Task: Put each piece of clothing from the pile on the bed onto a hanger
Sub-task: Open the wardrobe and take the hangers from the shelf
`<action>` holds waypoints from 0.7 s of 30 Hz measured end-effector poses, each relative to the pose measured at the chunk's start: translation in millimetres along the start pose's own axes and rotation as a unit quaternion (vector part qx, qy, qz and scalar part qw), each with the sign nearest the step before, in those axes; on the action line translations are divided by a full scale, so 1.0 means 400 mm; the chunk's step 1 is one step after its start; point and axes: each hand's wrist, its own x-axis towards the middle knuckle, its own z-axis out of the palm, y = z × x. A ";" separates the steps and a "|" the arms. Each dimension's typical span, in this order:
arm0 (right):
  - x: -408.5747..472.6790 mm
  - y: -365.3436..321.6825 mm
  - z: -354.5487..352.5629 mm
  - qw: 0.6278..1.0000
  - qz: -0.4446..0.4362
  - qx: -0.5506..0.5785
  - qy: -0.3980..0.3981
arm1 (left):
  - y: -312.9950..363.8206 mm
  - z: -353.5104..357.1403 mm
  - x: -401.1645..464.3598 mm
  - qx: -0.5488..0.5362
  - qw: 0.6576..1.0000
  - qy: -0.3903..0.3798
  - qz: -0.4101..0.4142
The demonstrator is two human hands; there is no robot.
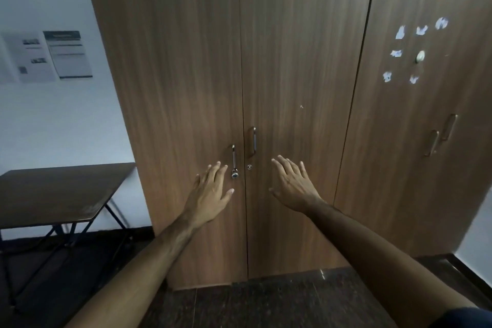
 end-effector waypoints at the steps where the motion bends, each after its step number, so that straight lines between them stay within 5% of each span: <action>1: 0.039 0.026 0.018 1.000 -0.008 -0.001 0.002 | -0.007 0.027 0.048 -0.013 1.000 0.002 -0.006; 11: 0.494 0.228 0.219 0.998 -0.060 0.010 -0.008 | -0.148 0.326 0.532 -0.193 0.974 -0.029 -0.115; 21: 0.811 0.308 0.367 0.984 -0.116 0.137 -0.015 | -0.221 0.549 0.815 -0.350 0.899 -0.030 -0.263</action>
